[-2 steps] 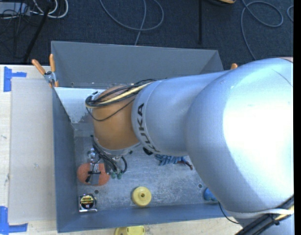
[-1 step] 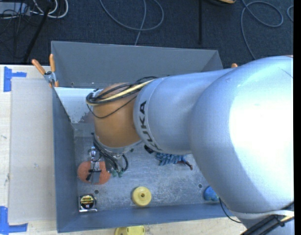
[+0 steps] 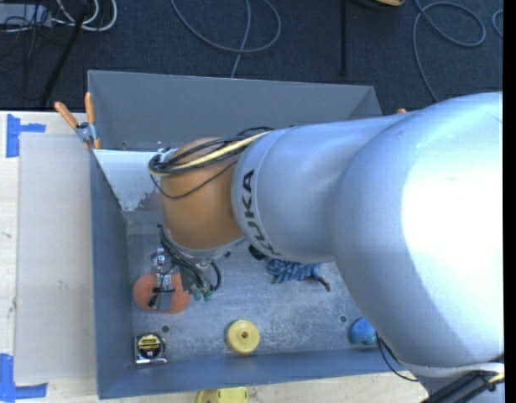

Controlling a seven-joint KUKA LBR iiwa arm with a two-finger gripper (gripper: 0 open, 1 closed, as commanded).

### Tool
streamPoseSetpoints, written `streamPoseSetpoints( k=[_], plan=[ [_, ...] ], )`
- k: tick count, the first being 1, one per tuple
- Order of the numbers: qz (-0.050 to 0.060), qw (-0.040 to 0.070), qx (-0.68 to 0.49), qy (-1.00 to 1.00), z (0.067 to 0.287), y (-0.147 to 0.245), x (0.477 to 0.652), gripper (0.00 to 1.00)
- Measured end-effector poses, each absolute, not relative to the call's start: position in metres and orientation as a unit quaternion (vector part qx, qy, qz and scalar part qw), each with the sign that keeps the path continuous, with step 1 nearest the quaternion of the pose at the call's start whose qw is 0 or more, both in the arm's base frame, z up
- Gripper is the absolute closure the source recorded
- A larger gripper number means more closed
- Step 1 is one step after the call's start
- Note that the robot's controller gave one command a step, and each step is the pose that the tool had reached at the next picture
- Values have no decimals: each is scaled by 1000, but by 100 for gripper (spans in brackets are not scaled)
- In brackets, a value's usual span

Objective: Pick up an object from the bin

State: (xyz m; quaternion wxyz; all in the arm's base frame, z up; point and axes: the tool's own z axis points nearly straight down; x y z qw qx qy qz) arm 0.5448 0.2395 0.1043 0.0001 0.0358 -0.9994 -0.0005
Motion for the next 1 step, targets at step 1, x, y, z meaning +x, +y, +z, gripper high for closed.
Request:
streamPoseSetpoints(
  k=[1],
  plan=[
    [0, 1, 36, -999, 114, 239, 544, 100]
  ],
)
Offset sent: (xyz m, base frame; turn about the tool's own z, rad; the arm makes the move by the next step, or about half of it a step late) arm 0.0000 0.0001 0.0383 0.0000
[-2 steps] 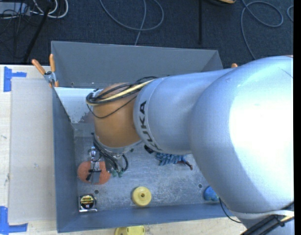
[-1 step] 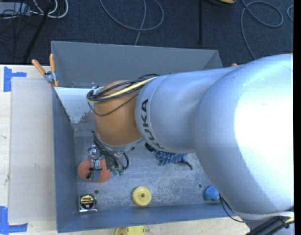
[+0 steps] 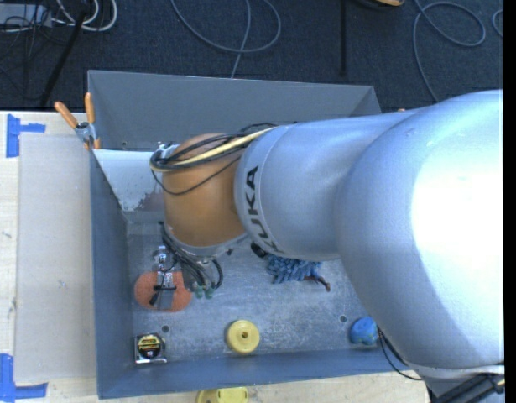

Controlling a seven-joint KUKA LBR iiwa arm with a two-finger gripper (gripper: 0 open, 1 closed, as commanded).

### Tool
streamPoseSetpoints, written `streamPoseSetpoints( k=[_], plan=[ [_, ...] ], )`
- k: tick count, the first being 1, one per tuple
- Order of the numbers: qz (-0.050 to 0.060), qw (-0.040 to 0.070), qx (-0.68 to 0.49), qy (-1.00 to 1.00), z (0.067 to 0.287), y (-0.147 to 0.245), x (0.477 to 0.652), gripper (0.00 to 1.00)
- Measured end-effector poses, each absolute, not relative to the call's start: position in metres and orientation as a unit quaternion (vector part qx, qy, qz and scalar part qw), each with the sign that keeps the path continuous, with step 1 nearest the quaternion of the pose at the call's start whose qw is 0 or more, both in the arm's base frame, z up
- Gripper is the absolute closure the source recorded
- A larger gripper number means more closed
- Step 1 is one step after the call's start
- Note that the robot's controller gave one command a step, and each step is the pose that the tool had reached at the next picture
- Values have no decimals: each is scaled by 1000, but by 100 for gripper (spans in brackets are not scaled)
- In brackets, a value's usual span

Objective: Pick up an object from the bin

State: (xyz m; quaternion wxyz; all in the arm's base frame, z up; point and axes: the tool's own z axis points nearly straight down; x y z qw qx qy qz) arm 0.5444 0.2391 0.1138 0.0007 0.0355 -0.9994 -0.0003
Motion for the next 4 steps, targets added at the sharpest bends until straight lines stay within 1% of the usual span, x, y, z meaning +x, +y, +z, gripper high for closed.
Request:
streamPoseSetpoints(
  k=[2, 4],
  plan=[
    [0, 1, 35, -999, 134, 239, 544, 100],
    [0, 1, 34, -999, 163, 238, 545, 100]
  ],
)
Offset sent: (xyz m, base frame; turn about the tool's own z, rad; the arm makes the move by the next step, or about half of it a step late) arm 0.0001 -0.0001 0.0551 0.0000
